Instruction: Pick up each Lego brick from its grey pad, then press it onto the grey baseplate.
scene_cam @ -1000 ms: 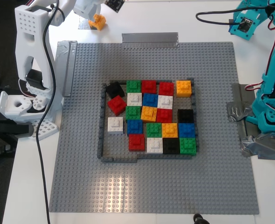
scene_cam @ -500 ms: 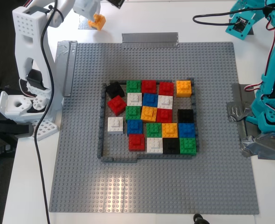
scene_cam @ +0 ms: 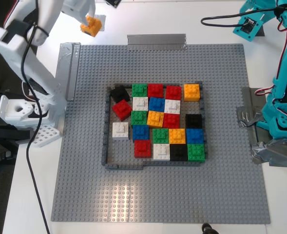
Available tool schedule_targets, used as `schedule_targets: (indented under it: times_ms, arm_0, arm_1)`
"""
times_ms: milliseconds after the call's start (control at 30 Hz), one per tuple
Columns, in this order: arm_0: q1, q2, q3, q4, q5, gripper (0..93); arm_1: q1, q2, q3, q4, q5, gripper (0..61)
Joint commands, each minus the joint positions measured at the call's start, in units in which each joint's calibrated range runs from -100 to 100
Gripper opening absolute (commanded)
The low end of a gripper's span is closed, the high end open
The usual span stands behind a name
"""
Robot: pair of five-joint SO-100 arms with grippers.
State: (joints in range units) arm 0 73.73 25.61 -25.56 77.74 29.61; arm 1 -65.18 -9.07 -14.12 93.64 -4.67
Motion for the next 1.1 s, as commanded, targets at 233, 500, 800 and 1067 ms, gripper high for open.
schedule_targets:
  times_ms: [233, 500, 800, 1067]
  arm_0:
    - [-1.4, -0.5, -0.2, 0.0, -1.2, 22.4]
    - [-1.4, -0.5, 0.4, 0.0, -1.8, 22.4]
    - [-0.8, -0.5, 1.0, 0.0, -1.8, 22.4]
    - [-0.3, -0.5, 1.0, 0.0, -1.9, 17.8]
  arm_1:
    - [17.1, -27.2, 15.1, 5.6, 4.8, 0.2]
    - [36.1, -34.4, 22.0, 5.9, 12.5, 0.1]
    - [60.5, -33.4, 25.8, 5.9, 19.0, 0.1]
    - [79.0, -30.2, 33.1, 5.3, 24.5, 0.1]
